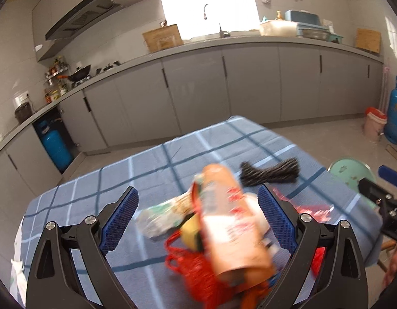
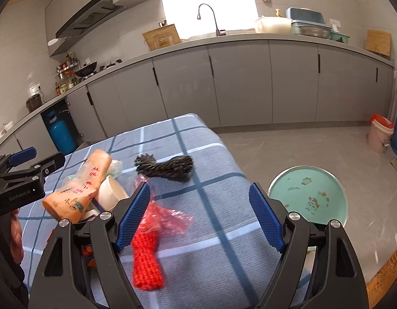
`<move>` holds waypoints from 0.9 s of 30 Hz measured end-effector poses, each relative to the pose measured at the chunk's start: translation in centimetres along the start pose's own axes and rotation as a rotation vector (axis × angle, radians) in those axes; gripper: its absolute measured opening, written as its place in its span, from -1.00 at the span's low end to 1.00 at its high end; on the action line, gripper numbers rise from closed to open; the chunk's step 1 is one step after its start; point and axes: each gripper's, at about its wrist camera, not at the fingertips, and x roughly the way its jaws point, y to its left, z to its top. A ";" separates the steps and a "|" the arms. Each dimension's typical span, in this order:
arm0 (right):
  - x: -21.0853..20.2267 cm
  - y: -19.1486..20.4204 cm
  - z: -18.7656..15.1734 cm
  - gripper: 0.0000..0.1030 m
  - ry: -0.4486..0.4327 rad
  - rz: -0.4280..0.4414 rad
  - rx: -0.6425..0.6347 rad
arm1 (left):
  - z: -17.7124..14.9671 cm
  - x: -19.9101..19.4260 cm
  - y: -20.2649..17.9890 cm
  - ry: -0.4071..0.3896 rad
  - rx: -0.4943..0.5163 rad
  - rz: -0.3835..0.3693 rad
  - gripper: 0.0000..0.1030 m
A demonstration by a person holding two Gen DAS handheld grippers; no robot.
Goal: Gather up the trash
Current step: 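Move both grippers back over the trash on the table, then grasp the orange snack wrapper with the left gripper while the right grasps the red mesh net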
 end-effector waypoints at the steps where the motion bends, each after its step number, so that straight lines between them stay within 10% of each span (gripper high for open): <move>1: 0.1 0.3 -0.2 0.53 0.005 0.004 -0.007 | -0.6 0.1 0.7 0.010 -0.008 0.008 0.79; 23: 2.1 1.6 -3.4 0.71 0.075 0.029 -0.025 | -3.3 2.0 -1.7 0.123 -0.036 -0.112 0.77; 27: 2.1 1.7 -3.6 0.71 0.076 0.039 -0.028 | -3.5 1.6 -1.9 0.128 -0.051 -0.148 0.26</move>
